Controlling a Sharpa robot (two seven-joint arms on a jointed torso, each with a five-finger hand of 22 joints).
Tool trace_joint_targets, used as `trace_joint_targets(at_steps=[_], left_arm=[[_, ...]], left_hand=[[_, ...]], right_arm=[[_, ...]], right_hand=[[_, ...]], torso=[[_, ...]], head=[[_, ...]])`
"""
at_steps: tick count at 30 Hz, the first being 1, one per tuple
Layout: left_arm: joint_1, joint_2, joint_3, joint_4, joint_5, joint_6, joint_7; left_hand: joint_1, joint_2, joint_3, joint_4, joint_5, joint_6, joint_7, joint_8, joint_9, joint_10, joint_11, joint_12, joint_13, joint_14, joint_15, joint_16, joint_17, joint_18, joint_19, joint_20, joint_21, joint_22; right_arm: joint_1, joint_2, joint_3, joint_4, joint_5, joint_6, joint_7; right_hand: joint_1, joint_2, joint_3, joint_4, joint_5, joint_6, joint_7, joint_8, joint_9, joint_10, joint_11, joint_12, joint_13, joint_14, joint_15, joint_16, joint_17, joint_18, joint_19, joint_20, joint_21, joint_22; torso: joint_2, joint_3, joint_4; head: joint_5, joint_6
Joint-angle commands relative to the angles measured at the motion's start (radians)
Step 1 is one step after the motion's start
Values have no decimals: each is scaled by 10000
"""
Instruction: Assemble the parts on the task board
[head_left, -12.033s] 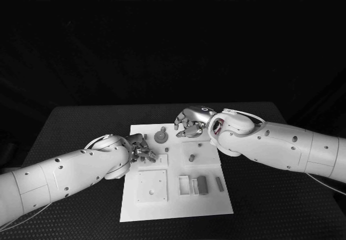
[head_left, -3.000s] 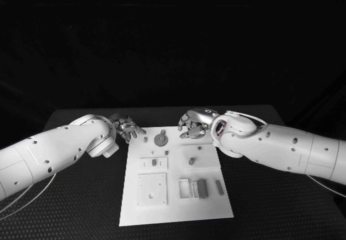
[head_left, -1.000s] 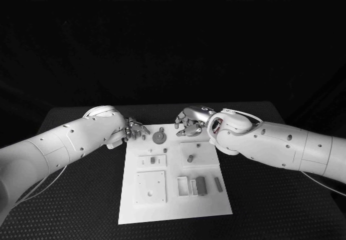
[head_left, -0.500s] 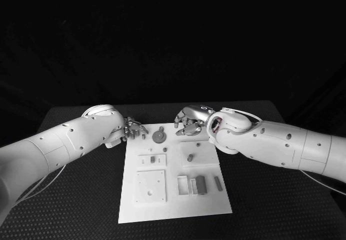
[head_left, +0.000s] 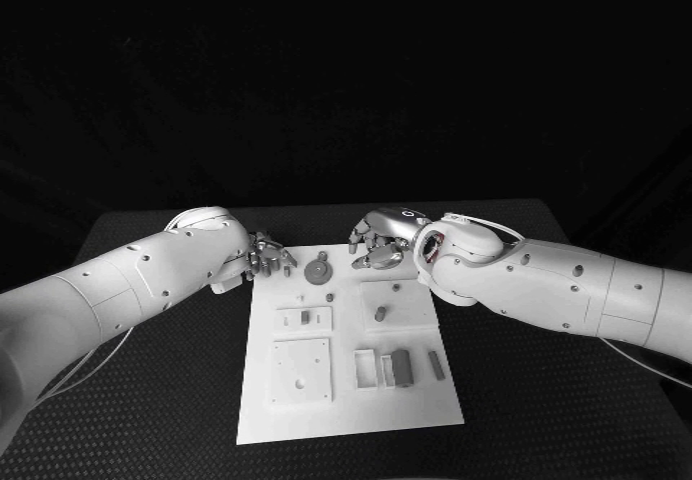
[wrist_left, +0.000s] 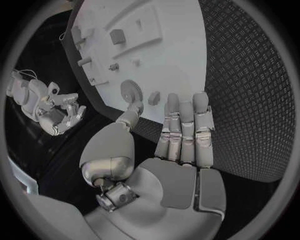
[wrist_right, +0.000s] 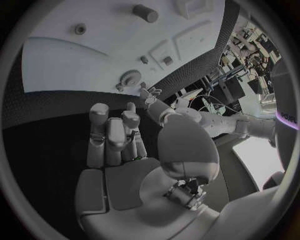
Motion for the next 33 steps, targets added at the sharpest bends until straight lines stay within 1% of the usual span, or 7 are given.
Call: trace_joint_targets(at_steps=[1,8,11,14,22,26,33], left_arm=[[7,47,2,35,29,367,180],[2,84,0,-30,111,390,171],[0,94,-2,-32,111,390,178],[-4,114,-4,-35,111,385,184],[-6,144,-6,-77,111,297,182],[-23,207,-8,-196,114,291,204],[-63,288,-15,-395,118,309,224]], left_hand=[[79,44,12,-61,-24,108,-11,18,16,-57,-25,65,11,0,-58,21,-12,319,21,-81,52,22],[209,245,58,-227,88,179,-24,15,30,-96,-29,69,11,-35,-50,25,-29,298,-11,-76,36,62],[315,392,94,-372,127,248,-41,25,44,-93,-40,83,13,-33,-54,40,-36,288,-3,-79,40,93],[396,465,131,-473,144,287,-53,28,52,-90,-48,91,13,-31,-58,48,-42,283,2,-82,38,111],[457,514,188,-533,145,335,-66,35,60,-79,-56,101,13,-19,-63,58,-49,276,20,-85,38,125],[492,603,234,-559,137,383,-80,46,69,-60,-68,113,14,-1,-71,70,-53,274,43,-92,43,137],[512,633,256,-587,114,411,-87,51,74,-57,-72,114,12,5,-74,74,-57,269,49,-93,41,145]], right_arm=[[-2,22,8,-7,-36,61,24],[-1,17,13,5,-36,63,14],[-1,20,14,1,-36,67,14],[-1,28,16,-3,-36,67,14],[-1,25,19,7,-36,72,18],[-1,25,22,12,-35,73,20],[-1,38,24,5,-35,76,24]], right_hand=[[-67,-23,-6,47,21,-25,80,-47,14,-2,60,-35,0,-54,13,-43,2,463,10,-92,-46,84],[-71,-22,-6,53,21,-27,81,-49,15,-2,60,-36,0,-58,14,-45,-5,463,10,-91,-48,84],[-74,-23,-6,56,21,-28,81,-49,15,-2,61,-36,0,-60,14,-46,-8,463,11,-91,-48,84],[-76,-23,-6,59,21,-29,82,-50,15,-2,61,-36,0,-59,14,-46,-7,463,11,-91,-49,84],[-78,-27,-6,63,21,-30,81,-51,17,-2,61,-36,0,-55,14,-45,-2,463,12,-91,-50,84],[-79,-27,-6,65,21,-30,82,-52,17,-2,61,-36,0,-57,14,-46,-6,463,12,-91,-50,84],[-81,-30,-5,69,21,-30,82,-52,19,-3,61,-37,0,-59,15,-48,-10,463,12,-91,-51,84]], torso=[[-2,-6,9],[-7,-12,0],[-7,-11,0],[-7,-9,1],[-4,-8,-8],[1,-5,-6],[-3,-2,-9]], head=[[-4,-20],[-12,-32],[-15,-43],[-19,-53],[-34,-67],[-39,-80],[-46,-89]])
